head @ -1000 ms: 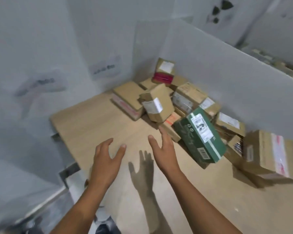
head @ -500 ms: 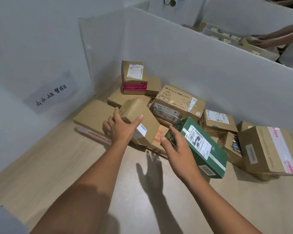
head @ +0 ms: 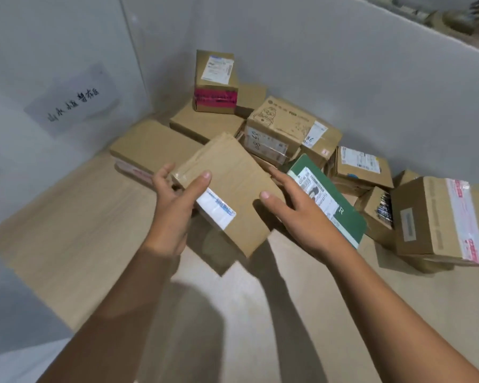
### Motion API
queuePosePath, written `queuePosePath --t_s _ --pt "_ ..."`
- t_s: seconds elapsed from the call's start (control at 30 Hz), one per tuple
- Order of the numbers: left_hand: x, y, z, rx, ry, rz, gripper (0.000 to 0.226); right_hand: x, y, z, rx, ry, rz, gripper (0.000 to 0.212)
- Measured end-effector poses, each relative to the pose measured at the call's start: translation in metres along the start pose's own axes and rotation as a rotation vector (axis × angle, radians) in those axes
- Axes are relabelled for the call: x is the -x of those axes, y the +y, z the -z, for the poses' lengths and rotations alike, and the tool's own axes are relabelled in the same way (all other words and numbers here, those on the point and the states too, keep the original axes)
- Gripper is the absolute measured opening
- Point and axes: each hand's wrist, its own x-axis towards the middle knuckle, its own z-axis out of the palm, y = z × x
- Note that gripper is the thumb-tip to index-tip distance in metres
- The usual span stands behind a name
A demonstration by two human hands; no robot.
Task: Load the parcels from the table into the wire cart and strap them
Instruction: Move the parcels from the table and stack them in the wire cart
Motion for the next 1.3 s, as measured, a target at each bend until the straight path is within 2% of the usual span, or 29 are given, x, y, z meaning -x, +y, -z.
queuePosePath --t_s 0.17,0.23,0.3,0.4,0.53,0.63,0.8,0.97,1.13,1.23,1.3 --pt "0.091 -0.002 -0.014 -0.020 0.036 0.041 0.057 0.061 0.022 0.012 -0.204 -0.156 0.017 0.056" --pt "0.130 0.001 -0.009 -0.032 0.066 0.056 0.052 0.087 0.028 0.007 -0.249 -0.241 0.023 0.056" --pt "0.172 0.001 0.000 -0.024 0.158 0.034 0.054 0.110 0.031 -0.005 -0.274 -0.355 0.052 0.056" --pt "0.238 -0.002 0.018 0.090 0.380 -0.056 0.068 0.138 0.023 -0.041 -0.279 -0.542 0.093 0.053" --pt "0.324 -0.004 0.065 0.177 0.667 -0.147 0.077 0.173 0.001 -0.114 -0.269 -0.753 0.128 0.053" --pt "0.393 -0.007 0.106 0.181 0.818 -0.193 0.087 0.216 -0.020 -0.176 -0.256 -0.909 0.171 0.053" --pt "0.521 -0.028 0.154 0.230 1.146 -0.305 0.056 0.319 -0.039 -0.263 -0.158 -1.185 0.214 0.059" --pt "0.652 -0.070 0.182 0.357 1.409 -0.342 0.070 0.435 -0.036 -0.317 0.005 -1.459 0.246 0.057" --pt "0.765 -0.130 0.174 0.488 1.596 -0.393 0.073 0.545 -0.016 -0.347 0.182 -1.636 0.277 0.054" --pt "0.819 -0.165 0.163 0.555 1.703 -0.415 0.074 0.602 0.006 -0.355 0.248 -1.714 0.301 0.074" --pt "0.851 -0.191 0.153 0.620 1.781 -0.388 0.070 0.632 0.019 -0.359 0.303 -1.749 0.348 0.078"
